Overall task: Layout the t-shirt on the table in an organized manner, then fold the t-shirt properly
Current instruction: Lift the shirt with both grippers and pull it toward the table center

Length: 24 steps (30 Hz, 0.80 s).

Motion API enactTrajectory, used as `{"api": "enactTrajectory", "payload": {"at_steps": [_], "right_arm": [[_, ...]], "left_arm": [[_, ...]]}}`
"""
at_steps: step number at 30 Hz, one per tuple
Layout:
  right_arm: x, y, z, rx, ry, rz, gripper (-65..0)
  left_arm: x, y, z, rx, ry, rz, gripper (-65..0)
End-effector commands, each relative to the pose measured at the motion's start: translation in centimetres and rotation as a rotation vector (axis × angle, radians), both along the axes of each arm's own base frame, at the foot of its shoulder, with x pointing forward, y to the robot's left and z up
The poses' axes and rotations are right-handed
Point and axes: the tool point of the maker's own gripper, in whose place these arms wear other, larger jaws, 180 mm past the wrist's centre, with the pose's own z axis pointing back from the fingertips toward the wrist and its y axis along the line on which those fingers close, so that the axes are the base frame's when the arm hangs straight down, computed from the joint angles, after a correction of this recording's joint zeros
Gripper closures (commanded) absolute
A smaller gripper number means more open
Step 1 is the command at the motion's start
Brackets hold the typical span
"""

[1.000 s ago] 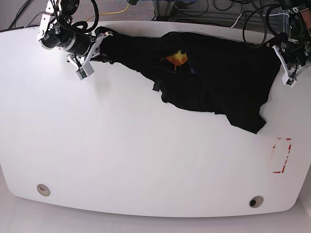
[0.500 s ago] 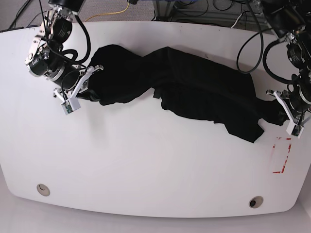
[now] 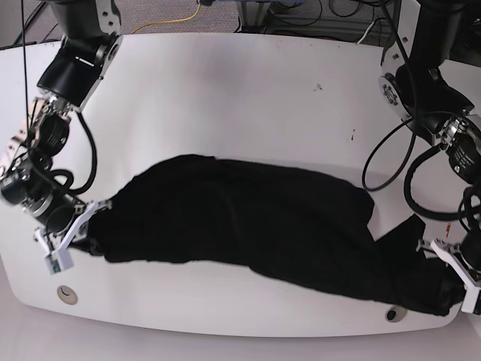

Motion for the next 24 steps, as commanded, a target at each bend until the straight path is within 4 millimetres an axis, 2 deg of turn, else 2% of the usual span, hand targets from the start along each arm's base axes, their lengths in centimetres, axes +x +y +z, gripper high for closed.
{"api": "enactTrajectory", "payload": {"at_steps": [1, 7, 8, 10, 11, 12, 14, 18, 21, 24], "right_arm": [[3.2, -3.2, 6.3, 0.003, -0.123, -0.042, 0.0], [6.6, -6.1, 14.0, -0.05, -0.197, -0.054, 0.0], [6.8, -6.3, 14.9, -0.057, -0.207, -0.054, 0.0], [7.4, -6.9, 18.2, -0.076, -0.249, -0.059, 0.0], [7.5, -7.1, 19.0, -0.079, -0.26, -0.061, 0.0], [7.7, -7.2, 20.8, -0.087, -0.283, -0.062, 0.0], [7.8, -7.4, 23.2, -0.103, -0.316, -0.063, 0.0], [7.6, -7.9, 27.3, -0.142, -0.367, -0.071, 0.0], [7.4, -7.8, 29.6, -0.173, -0.397, -0.07, 0.0], [7.6, -7.5, 29.3, -0.19, -0.384, -0.061, 0.0]], "left_arm": [[0.1, -0.2, 5.4, 0.017, -0.145, -0.012, 0.0], [-0.1, -0.6, 12.4, 0.027, -0.306, -0.02, 0.0], [-0.2, -0.6, 13.0, 0.027, -0.321, -0.02, 0.0], [-0.6, -0.5, 15.3, 0.028, -0.374, -0.017, 0.0], [-0.8, -0.5, 16.0, 0.028, -0.391, -0.017, 0.0], [-1.1, -0.5, 17.3, 0.028, -0.424, -0.017, 0.0], [-1.5, -0.5, 18.8, 0.027, -0.459, -0.016, 0.0], [-1.6, -0.3, 20.8, 0.012, -0.492, -0.022, 0.0], [-0.8, 0.1, 21.1, -0.014, -0.475, -0.032, 0.0], [-0.1, 0.3, 20.5, -0.03, -0.448, -0.036, 0.0]]}}
